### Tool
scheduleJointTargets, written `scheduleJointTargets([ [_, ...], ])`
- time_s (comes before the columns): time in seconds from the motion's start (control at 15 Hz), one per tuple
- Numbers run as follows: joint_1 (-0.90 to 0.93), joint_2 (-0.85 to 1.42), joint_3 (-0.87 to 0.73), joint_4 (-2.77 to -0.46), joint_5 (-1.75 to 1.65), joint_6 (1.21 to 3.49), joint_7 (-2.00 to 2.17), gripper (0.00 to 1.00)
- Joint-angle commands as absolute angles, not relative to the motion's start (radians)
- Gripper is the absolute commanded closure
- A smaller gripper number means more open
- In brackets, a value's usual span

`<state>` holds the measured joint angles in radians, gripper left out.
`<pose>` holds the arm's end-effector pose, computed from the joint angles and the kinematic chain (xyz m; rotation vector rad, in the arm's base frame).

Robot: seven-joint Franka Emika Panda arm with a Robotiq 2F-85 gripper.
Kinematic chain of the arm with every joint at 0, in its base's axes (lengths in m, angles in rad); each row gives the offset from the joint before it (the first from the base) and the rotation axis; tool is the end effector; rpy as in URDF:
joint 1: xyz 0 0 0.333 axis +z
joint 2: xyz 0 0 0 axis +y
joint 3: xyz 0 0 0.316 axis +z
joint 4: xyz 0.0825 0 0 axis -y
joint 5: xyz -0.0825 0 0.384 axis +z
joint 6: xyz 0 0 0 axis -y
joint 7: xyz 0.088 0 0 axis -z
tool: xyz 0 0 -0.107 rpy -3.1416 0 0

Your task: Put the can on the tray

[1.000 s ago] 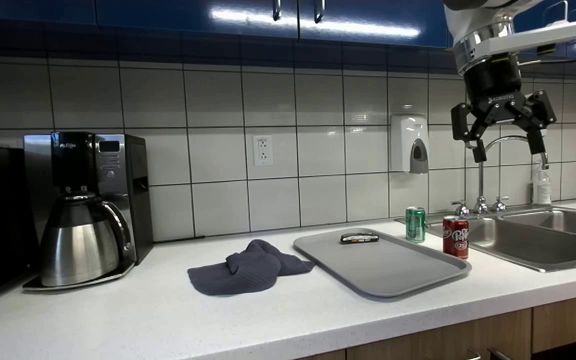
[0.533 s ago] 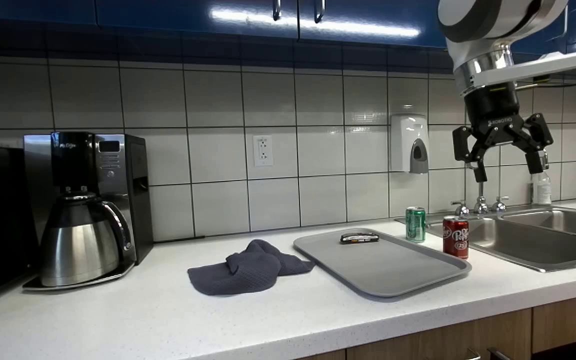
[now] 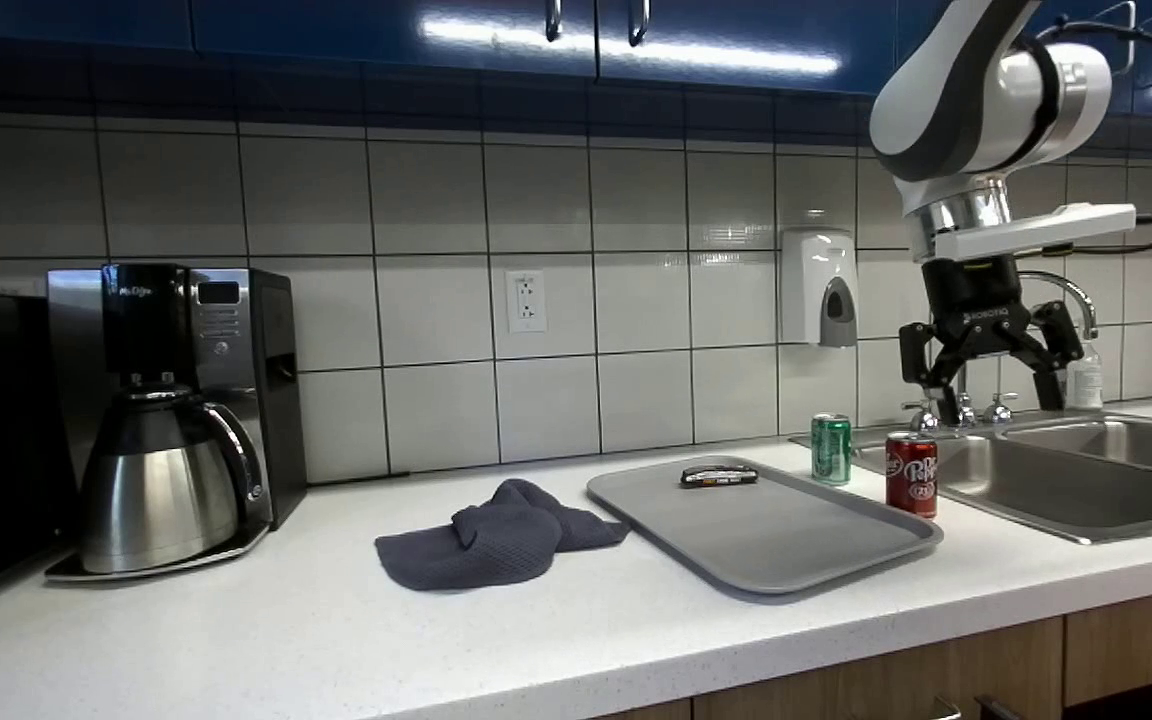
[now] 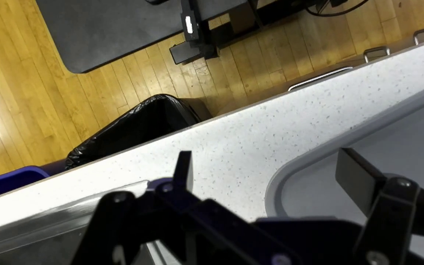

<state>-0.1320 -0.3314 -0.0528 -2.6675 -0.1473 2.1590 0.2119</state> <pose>0.3701 -0.0740 0.3313 2.9957 -0.4522 -0.2657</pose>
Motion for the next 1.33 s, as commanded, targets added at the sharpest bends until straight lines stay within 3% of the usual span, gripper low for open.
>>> scheduleJointTargets([
  [0.0, -0.144, -0.185, -0.064, -2.574, -0.153, 2.204, 0.208, 0.0],
  [1.27, -0.128, 0.202, -0.112, -2.243, -0.115, 2.327, 0.117, 0.0],
])
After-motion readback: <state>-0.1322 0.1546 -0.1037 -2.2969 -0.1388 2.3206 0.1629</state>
